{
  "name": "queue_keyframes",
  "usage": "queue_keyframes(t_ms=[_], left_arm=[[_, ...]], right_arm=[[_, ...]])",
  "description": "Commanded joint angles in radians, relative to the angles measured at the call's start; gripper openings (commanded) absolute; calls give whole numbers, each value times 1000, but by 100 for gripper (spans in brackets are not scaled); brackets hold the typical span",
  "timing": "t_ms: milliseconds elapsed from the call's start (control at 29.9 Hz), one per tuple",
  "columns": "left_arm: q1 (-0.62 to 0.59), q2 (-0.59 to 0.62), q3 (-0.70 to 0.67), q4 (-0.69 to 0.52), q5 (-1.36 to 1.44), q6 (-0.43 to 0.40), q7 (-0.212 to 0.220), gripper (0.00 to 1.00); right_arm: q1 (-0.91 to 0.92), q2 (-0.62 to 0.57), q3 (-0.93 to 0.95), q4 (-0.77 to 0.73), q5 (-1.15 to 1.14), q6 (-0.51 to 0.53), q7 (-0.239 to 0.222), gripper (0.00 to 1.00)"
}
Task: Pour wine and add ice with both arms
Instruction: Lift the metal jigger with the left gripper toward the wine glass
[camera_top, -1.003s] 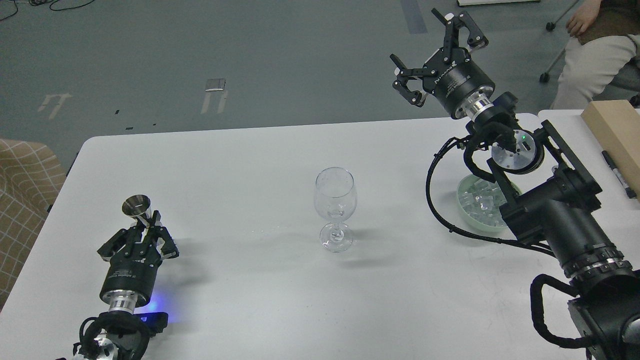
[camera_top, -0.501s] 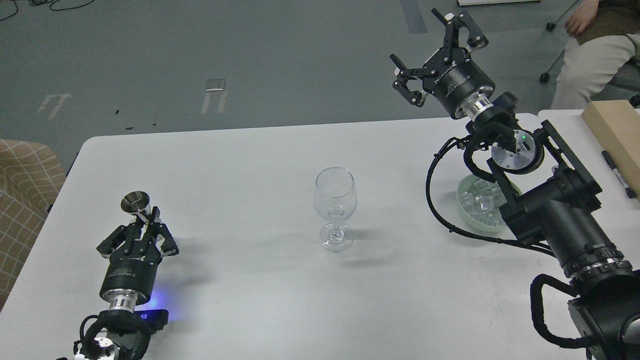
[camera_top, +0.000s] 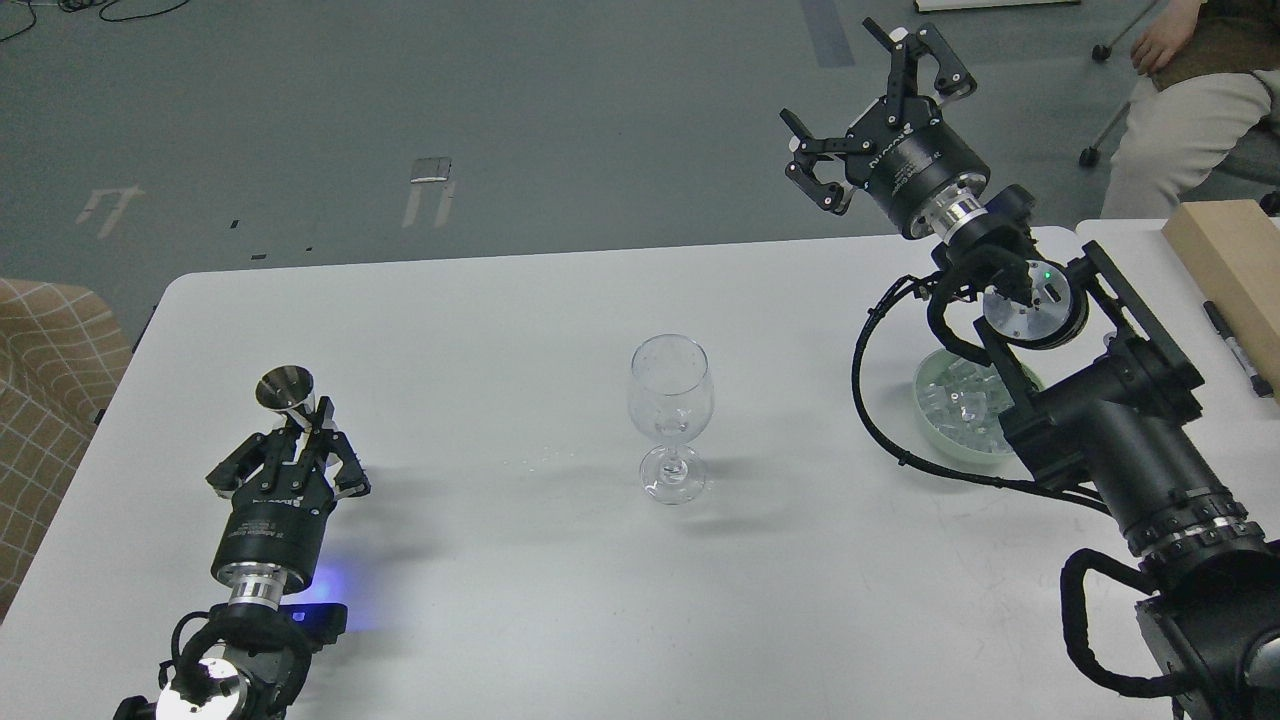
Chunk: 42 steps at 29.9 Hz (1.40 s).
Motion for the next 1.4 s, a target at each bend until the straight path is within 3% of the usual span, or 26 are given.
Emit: queue_keyframes(t_ms=[0, 1371], left_arm=[[-2, 0, 12, -2, 18, -7, -2, 0], [-98, 11, 144, -48, 62, -4, 1, 0]], right_arm=[[0, 0, 0, 0, 0, -3, 0, 100], [-6, 0, 3, 2, 0, -8, 0, 100]])
